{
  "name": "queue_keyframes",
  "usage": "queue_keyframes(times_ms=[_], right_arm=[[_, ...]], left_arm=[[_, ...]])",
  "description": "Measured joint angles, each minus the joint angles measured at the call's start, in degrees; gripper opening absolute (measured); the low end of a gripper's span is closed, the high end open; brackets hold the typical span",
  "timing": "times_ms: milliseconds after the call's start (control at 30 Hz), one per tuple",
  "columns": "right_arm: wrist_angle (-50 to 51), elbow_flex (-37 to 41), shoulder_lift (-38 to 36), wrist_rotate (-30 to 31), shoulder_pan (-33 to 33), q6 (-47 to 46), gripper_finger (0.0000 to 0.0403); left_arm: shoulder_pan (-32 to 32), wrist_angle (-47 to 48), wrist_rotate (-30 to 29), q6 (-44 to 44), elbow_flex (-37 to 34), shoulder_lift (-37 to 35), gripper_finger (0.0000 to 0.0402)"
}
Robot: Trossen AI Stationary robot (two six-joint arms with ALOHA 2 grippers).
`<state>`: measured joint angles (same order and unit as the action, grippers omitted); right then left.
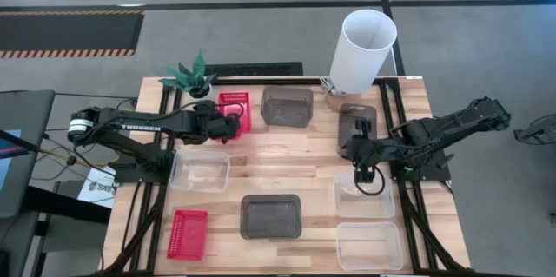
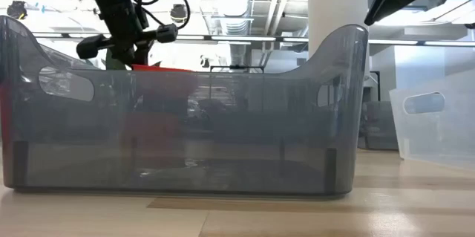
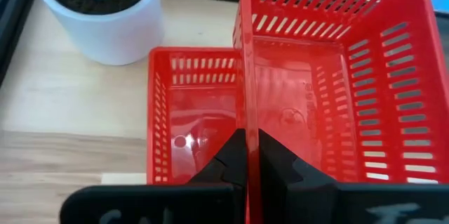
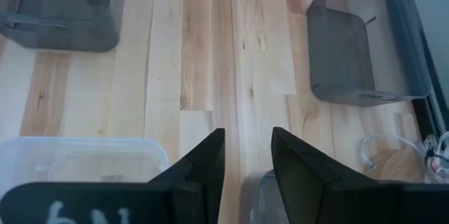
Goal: Stack baskets by color
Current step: Stack the middle red bin on the top red bin
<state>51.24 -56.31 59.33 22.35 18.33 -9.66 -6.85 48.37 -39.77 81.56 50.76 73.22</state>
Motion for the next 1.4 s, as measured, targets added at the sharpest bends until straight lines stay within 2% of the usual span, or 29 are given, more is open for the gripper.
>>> queue_keyframes(times_ms=[333, 500, 667, 1100, 1233, 1400], right_arm=[[-0.13, 0.0, 0.02, 0.0, 0.0, 0.71, 0.0138], [-0.33, 0.0, 0.02, 0.0, 0.0, 0.71, 0.0135], [-0.38, 0.0, 0.02, 0.0, 0.0, 0.55, 0.0137], [-0.33, 0.0, 0.0, 0.0, -0.07, -0.38, 0.0134], [-0.32, 0.0, 0.02, 0.0, -0.07, -0.38, 0.0132], [-0.31, 0.0, 0.02, 0.0, -0.07, -0.38, 0.0134]], left_arm=[[-2.99, 6.04, -1.14, 1.19, -0.02, 0.01, 0.0], [-4.71, 6.02, 0.47, -2.69, -0.01, 0.01, 0.0], [-5.94, 6.74, 1.71, -2.94, -1.17, 1.4, 0.0], [-7.74, 0.38, 6.5, -9.82, -2.71, 2.85, 0.0001], [-8.69, 0.46, 7.42, -9.9, -2.71, 2.85, 0.002], [-9.31, 0.58, 8.47, -11.88, -2.71, 2.85, 0.0072]])
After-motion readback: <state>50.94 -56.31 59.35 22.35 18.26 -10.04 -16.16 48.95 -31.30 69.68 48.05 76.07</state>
